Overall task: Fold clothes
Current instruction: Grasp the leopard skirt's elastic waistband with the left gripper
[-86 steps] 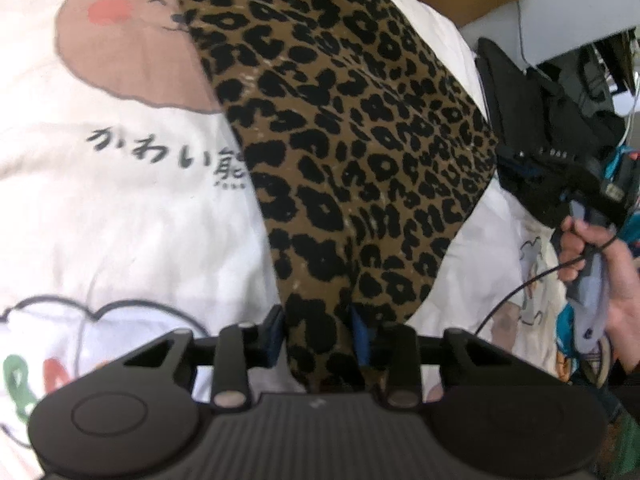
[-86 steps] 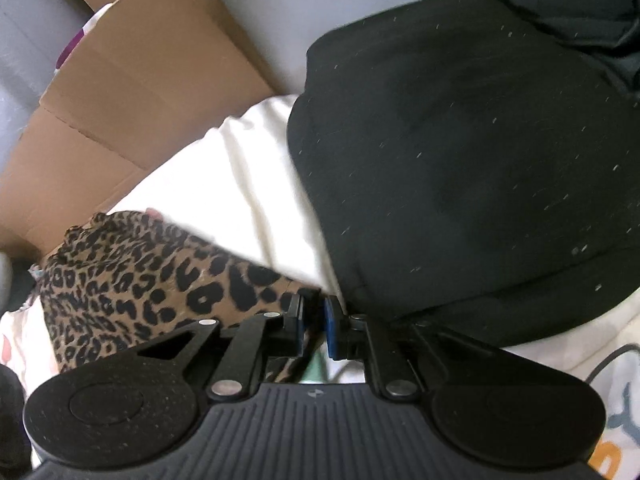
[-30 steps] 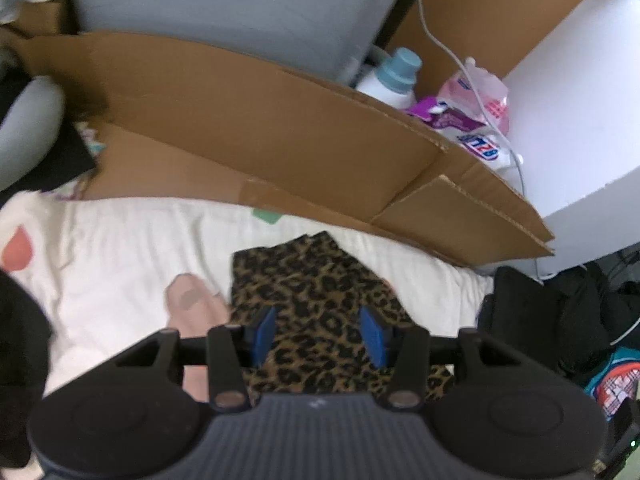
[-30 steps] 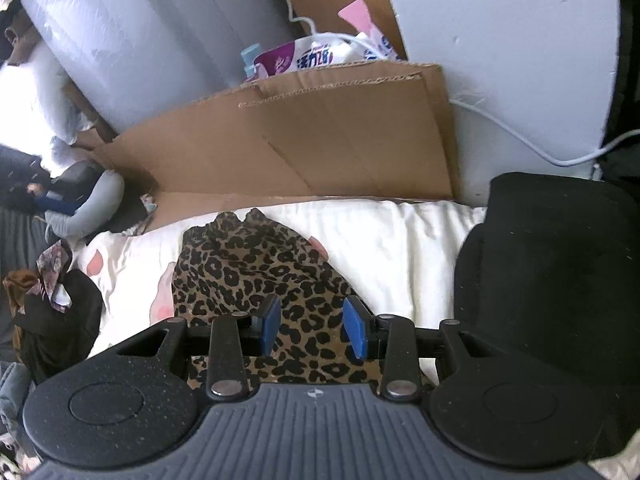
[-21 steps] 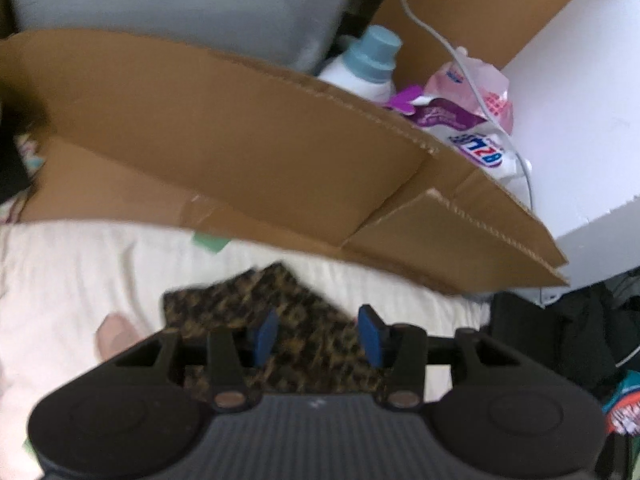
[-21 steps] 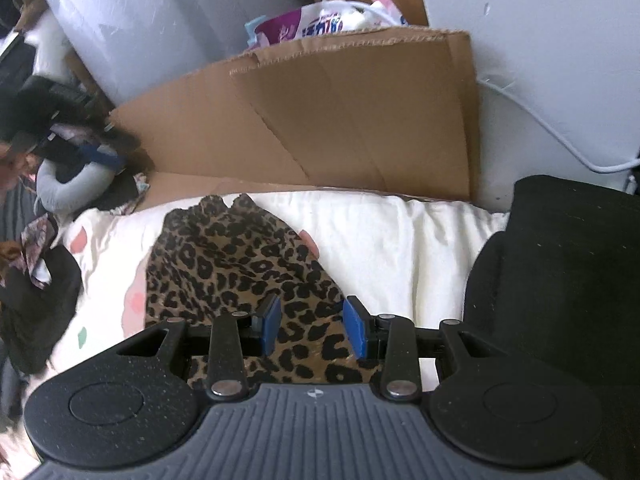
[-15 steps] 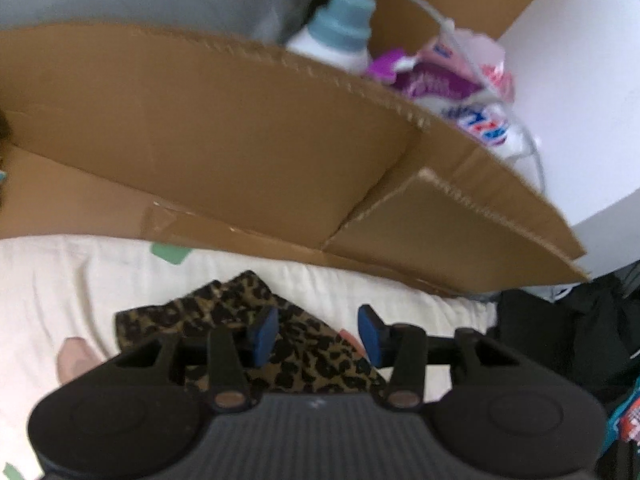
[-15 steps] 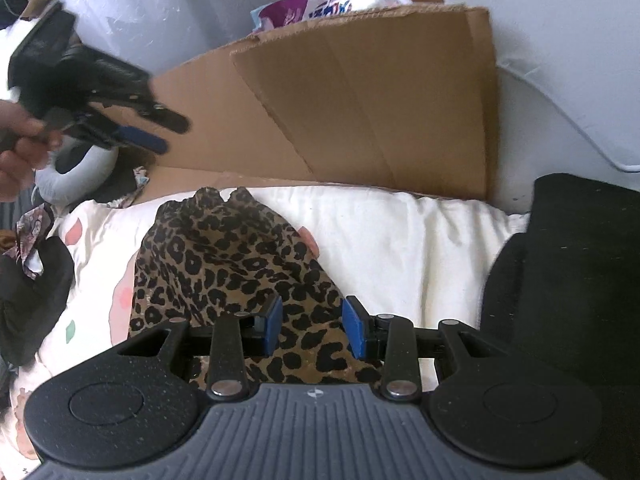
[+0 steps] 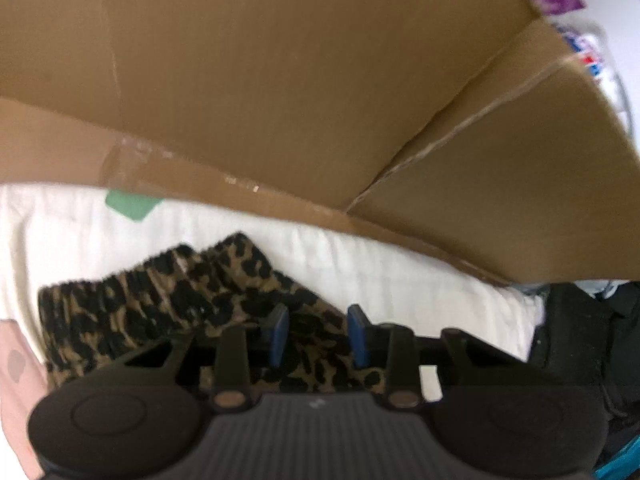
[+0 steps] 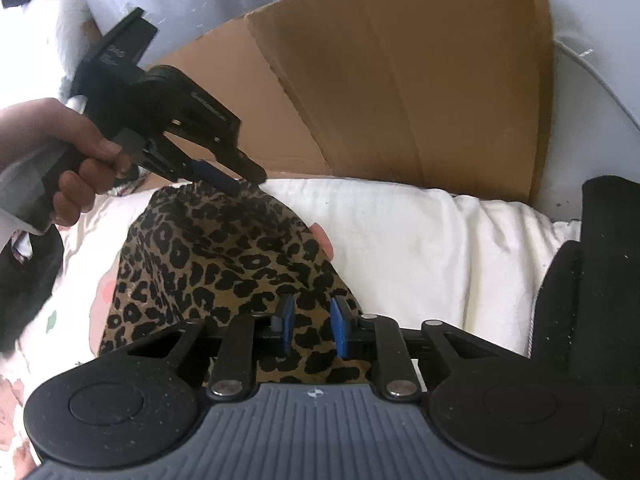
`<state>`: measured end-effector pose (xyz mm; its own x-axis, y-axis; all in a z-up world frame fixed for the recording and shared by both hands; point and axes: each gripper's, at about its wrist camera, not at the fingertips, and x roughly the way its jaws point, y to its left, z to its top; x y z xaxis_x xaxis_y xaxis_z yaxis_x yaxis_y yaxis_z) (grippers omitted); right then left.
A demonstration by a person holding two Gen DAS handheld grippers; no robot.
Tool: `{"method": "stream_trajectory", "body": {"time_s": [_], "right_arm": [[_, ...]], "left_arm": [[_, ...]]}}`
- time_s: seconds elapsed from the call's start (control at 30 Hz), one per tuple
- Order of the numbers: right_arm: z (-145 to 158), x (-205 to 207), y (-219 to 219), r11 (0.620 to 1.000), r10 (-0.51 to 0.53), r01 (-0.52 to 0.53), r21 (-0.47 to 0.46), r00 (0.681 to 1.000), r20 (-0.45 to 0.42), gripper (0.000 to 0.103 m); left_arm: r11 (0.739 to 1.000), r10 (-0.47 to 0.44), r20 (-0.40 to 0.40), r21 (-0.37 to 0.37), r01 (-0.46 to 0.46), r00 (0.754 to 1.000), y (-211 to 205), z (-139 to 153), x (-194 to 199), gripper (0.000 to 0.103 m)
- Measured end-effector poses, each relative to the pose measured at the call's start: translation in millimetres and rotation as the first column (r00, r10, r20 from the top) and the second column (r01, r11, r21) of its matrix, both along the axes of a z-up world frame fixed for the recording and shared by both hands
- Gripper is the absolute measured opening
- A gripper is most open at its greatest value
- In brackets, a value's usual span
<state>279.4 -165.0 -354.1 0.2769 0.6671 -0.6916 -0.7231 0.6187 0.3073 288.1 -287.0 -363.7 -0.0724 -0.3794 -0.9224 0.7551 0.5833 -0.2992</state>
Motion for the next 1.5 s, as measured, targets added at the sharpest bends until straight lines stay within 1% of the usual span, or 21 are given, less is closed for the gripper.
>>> {"method": "stream_trajectory", "body": {"time_s": [0.07, 0.17, 0.27, 0.47, 0.5, 0.53, 0.57, 0.6, 0.7, 0.73, 0.83, 0.9, 0.93, 0.97, 1.03, 1.1, 1.2, 1.27, 1.4, 1.5], "right_arm": [[-5, -1, 5, 1.0, 0.014, -0.014, -0.019, 1.0, 0.008, 0.021], [-9, -1, 6, 1.0, 0.005, -0.004, -0.031, 1.0, 0.012, 0.021], [-11, 2, 5, 0.999, -0.016, 0.016, -0.039, 1.0, 0.014, 0.022], [-19, 7, 6, 0.998, 0.004, -0.003, -0.07, 1.0, 0.012, 0.022], [-20, 7, 7, 0.997, 0.012, -0.01, -0.076, 1.0, 0.015, 0.023], [-22, 7, 7, 0.996, 0.016, -0.015, -0.084, 1.0, 0.016, 0.028], [-23, 7, 6, 0.995, 0.021, -0.019, -0.093, 1.0, 0.017, 0.031], [-24, 8, 5, 0.995, 0.018, -0.017, -0.098, 1.0, 0.011, 0.035], [-28, 9, 1, 0.995, 0.013, -0.014, -0.103, 1.0, -0.01, 0.036], [-27, 8, -1, 0.995, 0.017, -0.017, -0.099, 1.0, -0.005, 0.036], [-26, 5, -3, 0.996, 0.03, -0.03, -0.09, 1.0, -0.009, 0.036], [-28, 3, -3, 0.995, 0.04, -0.042, -0.095, 0.999, -0.016, 0.036], [-28, 2, -3, 0.994, 0.047, -0.048, -0.097, 0.999, -0.015, 0.032], [-28, 1, -2, 0.994, 0.053, -0.054, -0.099, 0.998, -0.013, 0.024], [-27, -2, -1, 0.993, 0.066, -0.067, -0.102, 0.998, -0.009, 0.004], [-26, -4, 0, 0.991, 0.08, -0.08, -0.105, 0.997, -0.005, 0.002], [-24, -6, -4, 0.993, 0.073, -0.072, -0.094, 0.997, 0.012, 0.0], [-21, -5, -7, 0.995, 0.064, -0.062, -0.08, 0.998, 0.023, 0.0], [-14, -6, -16, 0.998, 0.039, -0.037, -0.054, 0.999, 0.033, 0.0], [-10, -6, -22, 0.999, 0.013, -0.012, -0.035, 0.999, 0.037, 0.0]], "left_arm": [[0.999, 0.024, 0.008, 0.022, -0.024, 1.0, 3, -7, 0, 0.034], [0.998, 0.061, -0.027, 0.016, -0.06, 0.998, 10, -16, 3, 0.037], [0.998, 0.058, -0.026, 0.026, -0.057, 0.998, 10, -18, 1, 0.037], [0.998, 0.053, -0.023, 0.046, -0.051, 0.998, 10, -22, -4, 0.038], [0.998, 0.052, -0.023, 0.049, -0.051, 0.998, 10, -23, -5, 0.038], [0.997, 0.051, -0.022, 0.052, -0.05, 0.998, 10, -24, -5, 0.038], [0.997, 0.05, -0.022, 0.056, -0.049, 0.999, 10, -24, -6, 0.038], [0.997, 0.049, -0.021, 0.059, -0.048, 0.999, 10, -25, -7, 0.038], [0.997, 0.046, -0.02, 0.069, -0.045, 0.999, 10, -27, -9, 0.037], [0.996, 0.046, -0.02, 0.072, -0.044, 0.999, 10, -28, -10, 0.037], [0.994, 0.061, -0.024, 0.089, -0.059, 0.998, 8, -30, -7, 0.034], [0.993, 0.072, -0.027, 0.101, -0.069, 0.997, 6, -32, -5, 0.027], [0.992, 0.077, -0.028, 0.106, -0.074, 0.997, 5, -33, -5, 0.024], [0.991, 0.086, -0.026, 0.109, -0.083, 0.996, 5, -34, -4, 0.019], [0.989, 0.105, -0.03, 0.111, -0.101, 0.994, 7, -34, -2, 0.016], [0.988, 0.117, -0.041, 0.11, -0.112, 0.992, 9, -34, 0, 0.007], [0.987, 0.135, -0.063, 0.102, -0.128, 0.989, 15, -31, 7, 0.001], [0.986, 0.154, -0.083, 0.082, -0.147, 0.985, 20, -28, 9, 0.0], [0.987, 0.162, -0.095, 0.033, -0.16, 0.982, 28, -17, 11, 0.0], [0.989, 0.145, -0.092, -0.007, -0.146, 0.985, 25, -2, 10, 0.0]]}}
